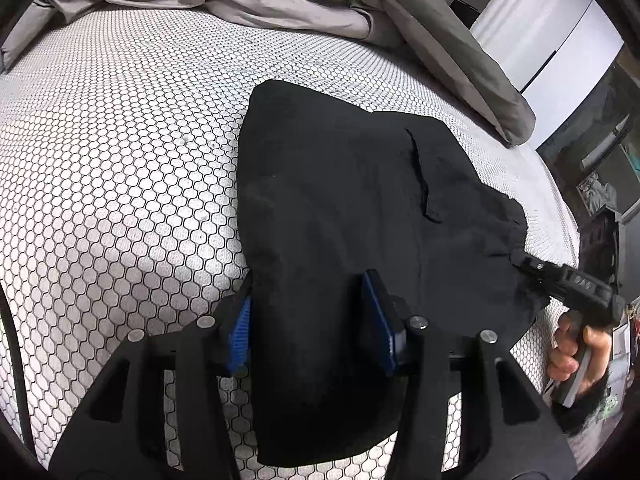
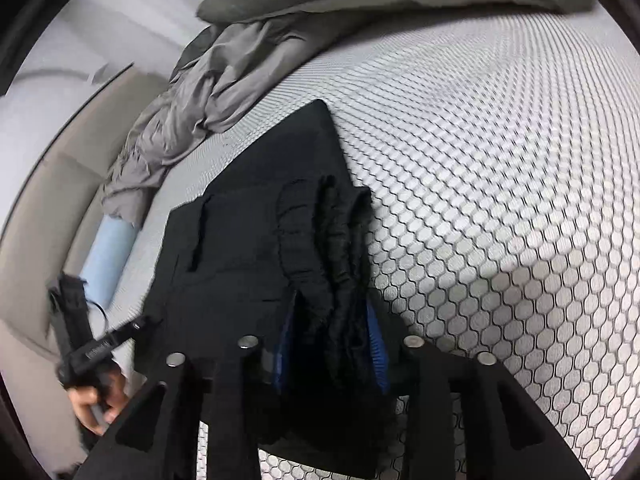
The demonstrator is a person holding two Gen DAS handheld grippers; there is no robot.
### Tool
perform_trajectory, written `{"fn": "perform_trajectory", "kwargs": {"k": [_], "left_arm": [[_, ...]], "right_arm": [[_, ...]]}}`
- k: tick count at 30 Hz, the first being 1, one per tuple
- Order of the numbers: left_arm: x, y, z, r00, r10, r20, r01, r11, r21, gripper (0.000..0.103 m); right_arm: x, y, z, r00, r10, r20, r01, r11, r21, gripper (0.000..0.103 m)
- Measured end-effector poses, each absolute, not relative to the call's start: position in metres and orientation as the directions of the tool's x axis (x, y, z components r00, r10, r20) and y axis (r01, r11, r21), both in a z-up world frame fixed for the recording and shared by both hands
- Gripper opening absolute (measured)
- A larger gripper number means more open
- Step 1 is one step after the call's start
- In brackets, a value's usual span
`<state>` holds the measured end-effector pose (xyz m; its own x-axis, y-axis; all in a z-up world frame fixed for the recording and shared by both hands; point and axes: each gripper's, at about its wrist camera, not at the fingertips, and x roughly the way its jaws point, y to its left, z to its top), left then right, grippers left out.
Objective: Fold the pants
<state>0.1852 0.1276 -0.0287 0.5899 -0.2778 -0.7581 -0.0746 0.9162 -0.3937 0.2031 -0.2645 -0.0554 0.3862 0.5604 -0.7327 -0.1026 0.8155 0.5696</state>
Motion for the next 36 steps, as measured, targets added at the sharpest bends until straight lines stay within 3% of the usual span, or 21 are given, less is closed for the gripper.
{"fn": "perform_trajectory", "kwargs": {"k": [7,9,10,11,12,16,22,31,36], "left_arm": [[0.14,0.122,-0.008,0.648,-0.139,-0.749,-0.078,0.966,-0.247,0.05],[0.122,0.113,0.003,0.683,-0.099,-0.724,-0.08,0.975,-0.209,0.058],[0.109,0.108,0.011,0.706,-0.089,-0.703,-0.073,0.978,-0.197,0.069],[0.098,0.103,0.016,0.736,-0.082,-0.672,-0.062,0.98,-0.187,0.081],[0.09,0.105,0.02,0.757,-0.076,-0.648,-0.057,0.982,-0.182,0.085],[0.063,0.091,0.029,0.808,-0.047,-0.587,-0.068,0.983,-0.172,0.102],[0.043,0.072,0.041,0.849,-0.033,-0.527,-0.044,0.99,-0.134,0.102],[0.059,0.054,0.044,0.859,-0.019,-0.512,-0.03,0.996,-0.088,0.102],[0.062,0.056,0.044,0.866,-0.029,-0.499,-0.024,0.995,-0.101,0.102]], "right_arm": [[0.17,-0.278,-0.017,0.483,0.497,-0.721,-0.186,0.863,0.47,0.046],[0.156,-0.278,-0.01,0.516,0.462,-0.721,-0.223,0.885,0.408,0.051],[0.149,-0.277,-0.006,0.528,0.447,-0.722,-0.236,0.894,0.381,0.055],[0.141,-0.276,-0.001,0.552,0.43,-0.714,-0.255,0.903,0.346,0.07],[0.132,-0.278,0.003,0.57,0.428,-0.701,-0.268,0.904,0.334,0.086],[0.101,-0.276,0.024,0.626,0.46,-0.629,-0.321,0.888,0.33,0.101],[0.064,-0.252,0.048,0.711,0.509,-0.485,-0.429,0.861,0.275,0.103],[0.045,-0.219,0.042,0.703,0.512,-0.493,-0.488,0.852,0.19,0.103],[0.038,-0.223,0.046,0.715,0.526,-0.46,-0.488,0.847,0.21,0.103]]}}
